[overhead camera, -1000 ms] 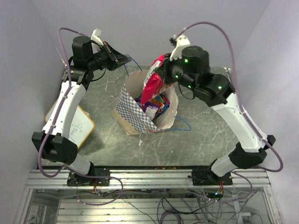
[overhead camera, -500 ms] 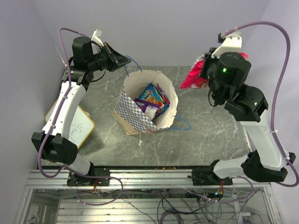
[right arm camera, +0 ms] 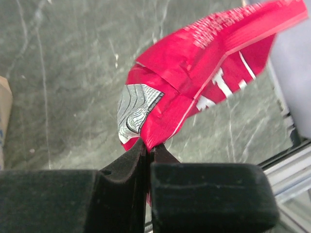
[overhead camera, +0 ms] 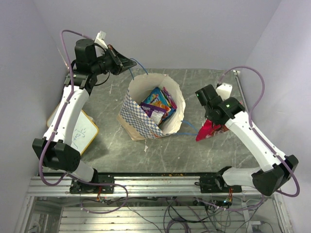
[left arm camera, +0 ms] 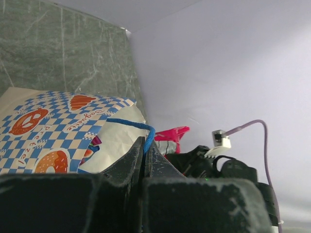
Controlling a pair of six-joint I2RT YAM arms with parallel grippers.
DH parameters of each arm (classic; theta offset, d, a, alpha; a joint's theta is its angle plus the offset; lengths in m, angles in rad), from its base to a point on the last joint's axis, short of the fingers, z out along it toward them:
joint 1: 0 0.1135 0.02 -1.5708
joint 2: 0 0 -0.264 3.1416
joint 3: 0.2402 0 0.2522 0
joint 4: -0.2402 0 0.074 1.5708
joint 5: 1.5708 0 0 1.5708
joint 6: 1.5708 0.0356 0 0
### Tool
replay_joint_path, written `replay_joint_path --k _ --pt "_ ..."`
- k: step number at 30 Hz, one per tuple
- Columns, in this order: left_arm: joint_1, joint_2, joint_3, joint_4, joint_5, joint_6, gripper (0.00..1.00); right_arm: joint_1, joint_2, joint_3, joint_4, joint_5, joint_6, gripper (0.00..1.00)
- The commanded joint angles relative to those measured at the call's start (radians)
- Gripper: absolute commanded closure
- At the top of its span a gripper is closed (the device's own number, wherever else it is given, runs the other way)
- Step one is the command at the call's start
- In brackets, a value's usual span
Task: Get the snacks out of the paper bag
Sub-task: Place the snack at the center of the board.
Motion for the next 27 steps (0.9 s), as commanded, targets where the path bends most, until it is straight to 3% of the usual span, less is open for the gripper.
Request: replay_joint_path --k 1,6,12,15,16,19,21,27 --pt "0.007 -0.053 -0.01 0.101 0.043 -0.034 0.93 -0.037 -0.013 -0.049 0.004 -0.038 0.124 1.0" --pt "0.003 -0.067 -0.02 0.106 0.035 -0.053 0.93 -0.172 0.115 -0.026 0.218 -0.1 -0.054 1.0" --pt "-0.032 -0.112 -0.068 0.143 0.01 -0.105 0.93 -0.277 0.391 0.093 0.471 -0.234 -0.166 1.0" --pt "-0.047 -0.123 -0.08 0.125 -0.006 -0.102 0.93 -0.329 0.54 0.196 0.568 -0.336 -0.208 0.76" --pt "-0.052 -0.127 -0.087 0.133 -0.007 -0.114 0.93 -0.342 0.595 0.264 0.542 -0.37 -0.215 0.66" --pt "-0.061 -0.13 -0.088 0.131 -0.01 -0.114 0.93 -0.36 0.71 0.448 0.418 -0.476 -0.242 0.49" --pt "-0.064 -0.129 -0.082 0.118 -0.015 -0.105 0.93 -0.359 0.709 0.439 0.403 -0.528 -0.261 0.42" --pt "-0.07 -0.121 -0.086 0.143 0.002 -0.117 0.93 -0.361 0.484 0.211 0.499 -0.67 -0.31 0.27"
